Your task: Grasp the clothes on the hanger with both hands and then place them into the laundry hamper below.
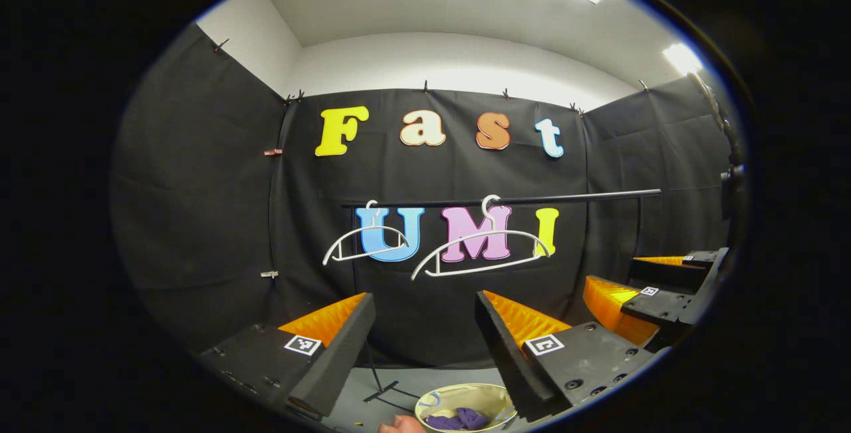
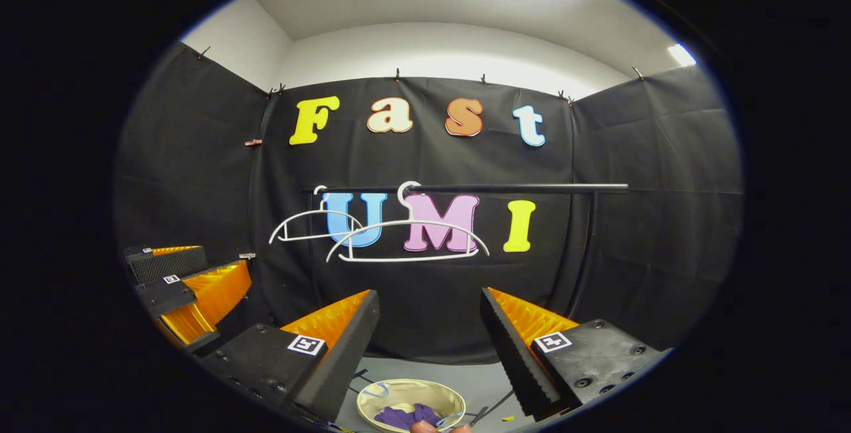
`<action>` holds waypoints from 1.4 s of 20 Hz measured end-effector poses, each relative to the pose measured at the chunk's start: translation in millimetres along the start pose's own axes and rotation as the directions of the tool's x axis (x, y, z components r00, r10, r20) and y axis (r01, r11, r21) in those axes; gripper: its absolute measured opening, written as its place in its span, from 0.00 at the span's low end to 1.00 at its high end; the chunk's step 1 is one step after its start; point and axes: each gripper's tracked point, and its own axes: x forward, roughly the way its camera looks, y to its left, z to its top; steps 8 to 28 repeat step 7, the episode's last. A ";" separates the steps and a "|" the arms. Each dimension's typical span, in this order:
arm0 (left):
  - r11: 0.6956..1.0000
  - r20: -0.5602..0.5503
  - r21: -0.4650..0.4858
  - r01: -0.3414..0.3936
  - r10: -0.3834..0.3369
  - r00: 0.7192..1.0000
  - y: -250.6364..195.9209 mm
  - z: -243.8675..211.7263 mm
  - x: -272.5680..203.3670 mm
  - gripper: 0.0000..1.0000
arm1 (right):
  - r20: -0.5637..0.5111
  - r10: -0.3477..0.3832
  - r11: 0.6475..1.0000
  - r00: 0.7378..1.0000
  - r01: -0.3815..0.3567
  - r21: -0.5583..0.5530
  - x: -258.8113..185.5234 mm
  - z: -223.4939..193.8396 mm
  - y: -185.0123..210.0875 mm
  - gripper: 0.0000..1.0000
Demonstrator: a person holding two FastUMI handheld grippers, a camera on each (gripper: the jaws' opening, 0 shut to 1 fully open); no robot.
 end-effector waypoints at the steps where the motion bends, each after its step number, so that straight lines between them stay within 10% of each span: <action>1: 1.000 0.000 0.001 -0.001 0.001 1.000 0.0 0.5 0.0 0.93 | 0.003 0.002 1.000 1.000 -0.002 -0.001 -0.2 0.7 0.5 0.98; 28: 1.000 0.002 0.008 -0.009 0.009 1.000 -0.2 1.9 -6.8 0.95 | 0.007 0.011 1.000 1.000 -0.011 -0.004 -4.9 1.7 0.9 0.98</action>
